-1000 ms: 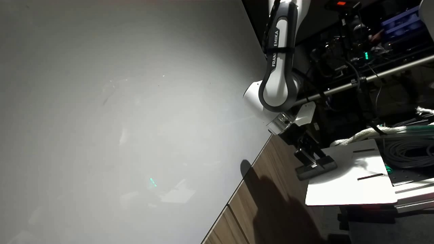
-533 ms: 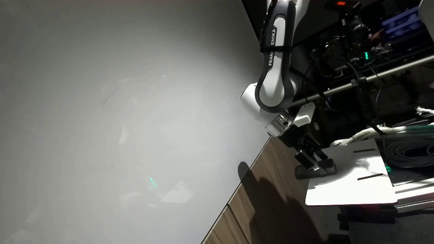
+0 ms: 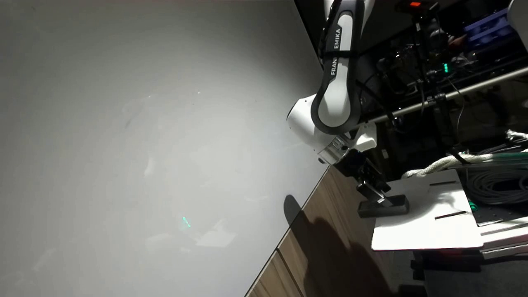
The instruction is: Pick up the eraser from the table and use it to wipe the white board then place it back on the table.
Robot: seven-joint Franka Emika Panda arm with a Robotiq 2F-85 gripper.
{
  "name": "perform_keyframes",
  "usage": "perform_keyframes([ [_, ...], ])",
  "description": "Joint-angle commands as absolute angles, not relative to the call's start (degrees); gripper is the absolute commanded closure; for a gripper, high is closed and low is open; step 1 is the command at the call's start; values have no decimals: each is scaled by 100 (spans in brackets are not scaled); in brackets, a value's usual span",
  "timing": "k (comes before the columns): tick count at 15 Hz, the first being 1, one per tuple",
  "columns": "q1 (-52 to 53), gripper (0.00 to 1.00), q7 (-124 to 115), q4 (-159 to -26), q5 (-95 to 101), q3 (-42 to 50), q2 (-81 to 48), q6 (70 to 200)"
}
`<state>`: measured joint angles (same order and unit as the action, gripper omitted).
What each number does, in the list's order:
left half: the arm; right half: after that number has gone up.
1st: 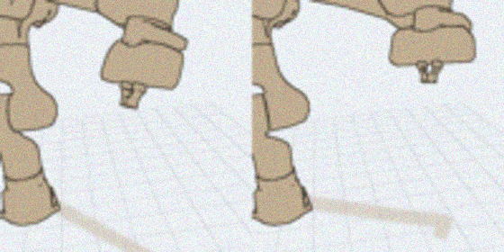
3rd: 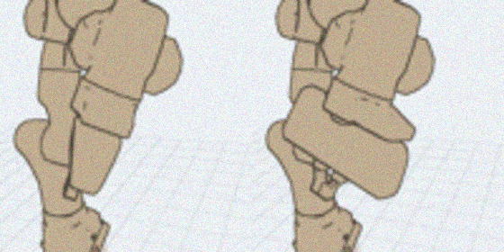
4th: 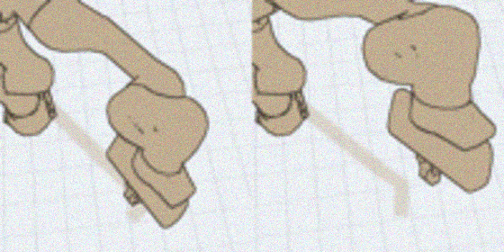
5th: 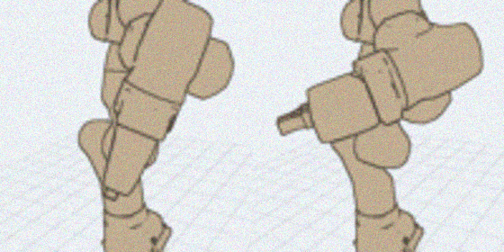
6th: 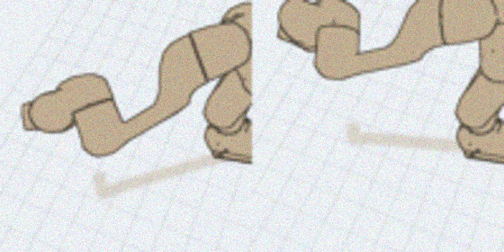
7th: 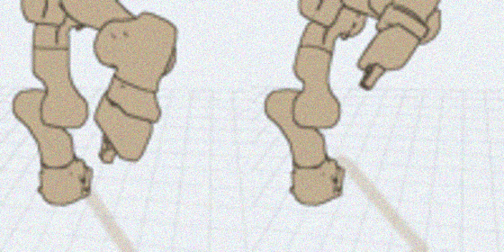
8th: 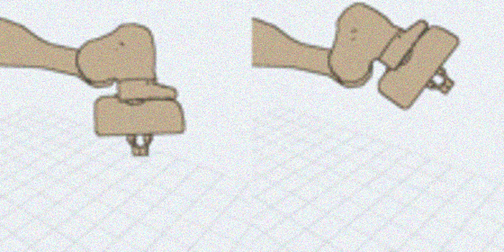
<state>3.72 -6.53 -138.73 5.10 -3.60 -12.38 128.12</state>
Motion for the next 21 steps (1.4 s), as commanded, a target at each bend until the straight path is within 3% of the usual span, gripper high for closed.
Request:
perform_keyframes([
  [1,576,22,-886,-14067,1164,-323,-690,12892],
  [2,597,7,-841,-14110,1202,-377,-515,12911],
  [4,642,0,-736,-14160,1235,-448,-160,13025],
  [13,675,0,-94,-14089,750,-547,993,13279],
  [21,916,0,761,-13906,-92,-554,1124,13528],
])
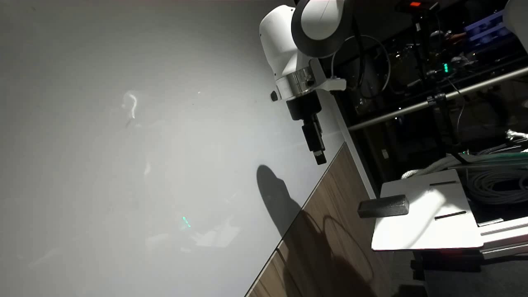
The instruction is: Pick up the eraser from the table and use it to wipe the white board then place it back on the table.
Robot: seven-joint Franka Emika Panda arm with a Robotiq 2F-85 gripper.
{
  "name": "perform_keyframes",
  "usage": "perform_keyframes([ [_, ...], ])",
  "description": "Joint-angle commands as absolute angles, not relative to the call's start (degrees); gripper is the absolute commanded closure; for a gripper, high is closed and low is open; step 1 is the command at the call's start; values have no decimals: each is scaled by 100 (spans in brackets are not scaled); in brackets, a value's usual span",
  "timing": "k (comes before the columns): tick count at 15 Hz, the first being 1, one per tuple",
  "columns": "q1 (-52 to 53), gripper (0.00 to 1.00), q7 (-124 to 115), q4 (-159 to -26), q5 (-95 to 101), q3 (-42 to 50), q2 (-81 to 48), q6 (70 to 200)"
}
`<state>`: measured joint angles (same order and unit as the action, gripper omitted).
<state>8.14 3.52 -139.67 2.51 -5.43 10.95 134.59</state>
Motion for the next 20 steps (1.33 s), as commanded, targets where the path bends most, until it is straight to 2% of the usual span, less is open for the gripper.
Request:
perform_keyframes([
  [1,814,0,470,-13944,142,-586,1096,13467],
  [20,881,0,584,-13917,52,-594,1095,13474],
])
